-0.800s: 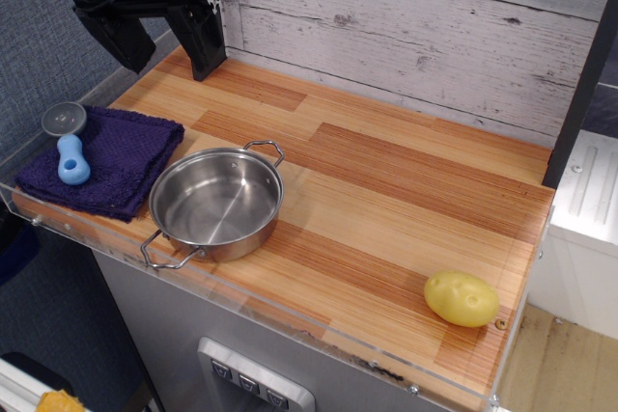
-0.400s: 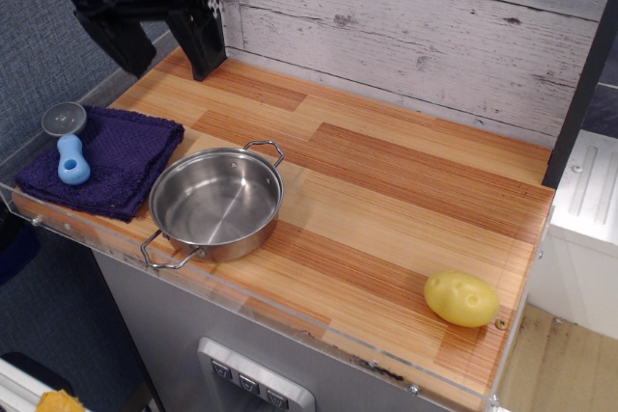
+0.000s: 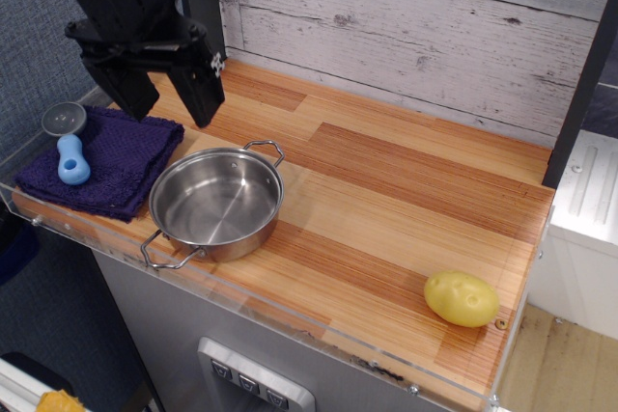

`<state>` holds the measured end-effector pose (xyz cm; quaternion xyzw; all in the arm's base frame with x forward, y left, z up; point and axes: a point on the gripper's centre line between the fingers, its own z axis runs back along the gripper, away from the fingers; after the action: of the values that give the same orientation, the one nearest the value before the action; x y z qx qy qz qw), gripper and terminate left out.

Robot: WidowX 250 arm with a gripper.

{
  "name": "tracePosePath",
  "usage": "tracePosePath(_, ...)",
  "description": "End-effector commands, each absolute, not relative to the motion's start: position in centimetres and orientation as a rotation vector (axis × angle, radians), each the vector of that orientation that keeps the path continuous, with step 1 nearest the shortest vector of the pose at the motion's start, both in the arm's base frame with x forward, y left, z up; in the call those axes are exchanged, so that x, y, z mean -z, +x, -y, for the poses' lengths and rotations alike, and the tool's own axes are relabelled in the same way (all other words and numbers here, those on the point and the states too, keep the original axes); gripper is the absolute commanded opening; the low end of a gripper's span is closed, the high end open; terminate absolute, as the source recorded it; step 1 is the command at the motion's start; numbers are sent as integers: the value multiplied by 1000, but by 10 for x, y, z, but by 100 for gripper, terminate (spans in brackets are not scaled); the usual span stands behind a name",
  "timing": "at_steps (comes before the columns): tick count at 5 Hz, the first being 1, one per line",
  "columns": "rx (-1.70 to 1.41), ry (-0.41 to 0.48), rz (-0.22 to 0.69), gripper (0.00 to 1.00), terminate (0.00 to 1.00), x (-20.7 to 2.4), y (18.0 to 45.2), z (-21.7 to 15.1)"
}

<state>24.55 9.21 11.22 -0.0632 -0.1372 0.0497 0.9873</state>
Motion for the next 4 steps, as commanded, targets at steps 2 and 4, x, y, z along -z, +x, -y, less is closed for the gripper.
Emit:
tracePosePath(2,-74,-38,284,100,0,-85,240,-114)
tracePosePath(4,-85,-33,231,100,0,-49,244,-128)
